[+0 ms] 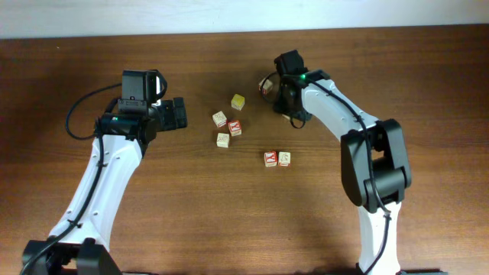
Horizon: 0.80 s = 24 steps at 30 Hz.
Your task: Rotate 3 blocks
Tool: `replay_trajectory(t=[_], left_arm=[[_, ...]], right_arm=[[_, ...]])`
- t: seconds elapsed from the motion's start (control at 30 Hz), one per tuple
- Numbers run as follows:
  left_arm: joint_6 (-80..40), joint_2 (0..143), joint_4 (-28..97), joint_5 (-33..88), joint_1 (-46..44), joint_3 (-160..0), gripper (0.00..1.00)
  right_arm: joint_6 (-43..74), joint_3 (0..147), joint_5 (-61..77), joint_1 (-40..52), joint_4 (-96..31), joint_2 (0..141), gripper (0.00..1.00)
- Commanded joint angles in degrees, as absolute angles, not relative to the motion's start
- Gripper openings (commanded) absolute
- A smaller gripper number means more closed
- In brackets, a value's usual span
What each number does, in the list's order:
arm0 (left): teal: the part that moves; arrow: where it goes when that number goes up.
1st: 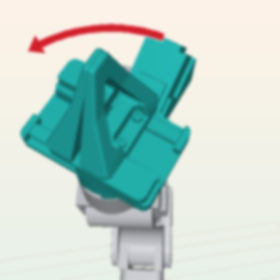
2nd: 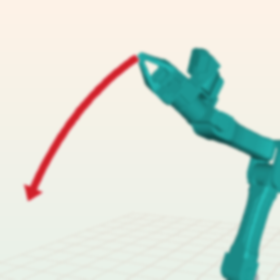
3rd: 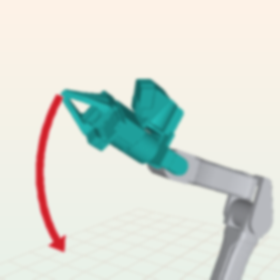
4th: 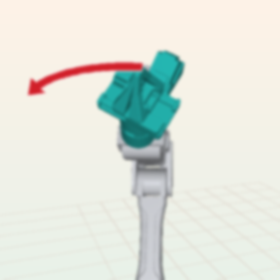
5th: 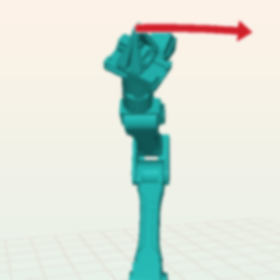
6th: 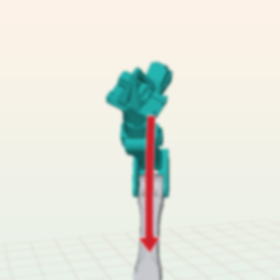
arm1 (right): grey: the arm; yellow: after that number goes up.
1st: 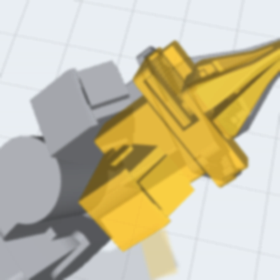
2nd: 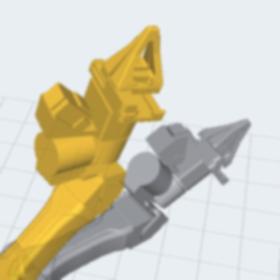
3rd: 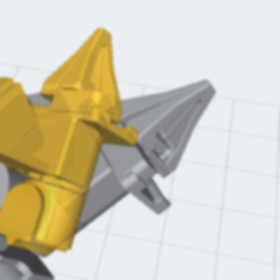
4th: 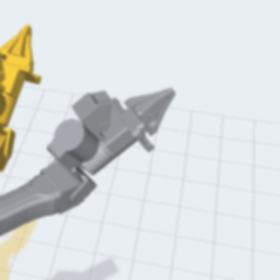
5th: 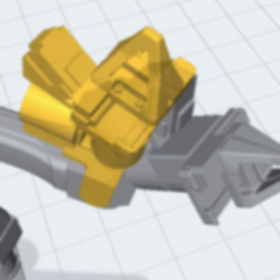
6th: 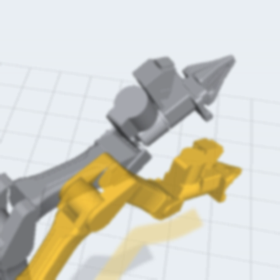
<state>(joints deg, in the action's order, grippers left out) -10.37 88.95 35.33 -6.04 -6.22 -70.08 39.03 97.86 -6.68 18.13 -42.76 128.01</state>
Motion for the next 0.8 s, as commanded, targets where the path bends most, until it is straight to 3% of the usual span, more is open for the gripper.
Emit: replay_trajectory(t=[0.0, 0.2, 0.4, 0.6, 0.77], left_arm=[[-11.09, 89.14, 35.24, -6.48, -6.24, -70.98, 0.99], [-11.09, 89.14, 35.24, -6.48, -6.24, -70.98, 0.99], [-11.09, 89.14, 35.24, -6.46, -6.24, -70.98, 0.99], [-11.09, 89.14, 35.24, -6.46, -6.24, -70.98, 0.99], [-11.09, 89.14, 35.24, -6.46, -6.24, -70.98, 0.99]], right_arm=[[39.46, 97.27, -8.03, 17.98, -42.61, 128.75, 0.40], [30.48, 98.17, -5.96, 17.91, -45.23, 127.17, 0.30], [17.30, 106.41, 3.95, 17.93, -63.48, 117.25, 0.28], [16.62, 102.69, 4.58, 18.15, -76.14, 115.24, 0.29], [20.27, 91.66, 4.56, 18.15, -71.13, 115.24, 0.30]])
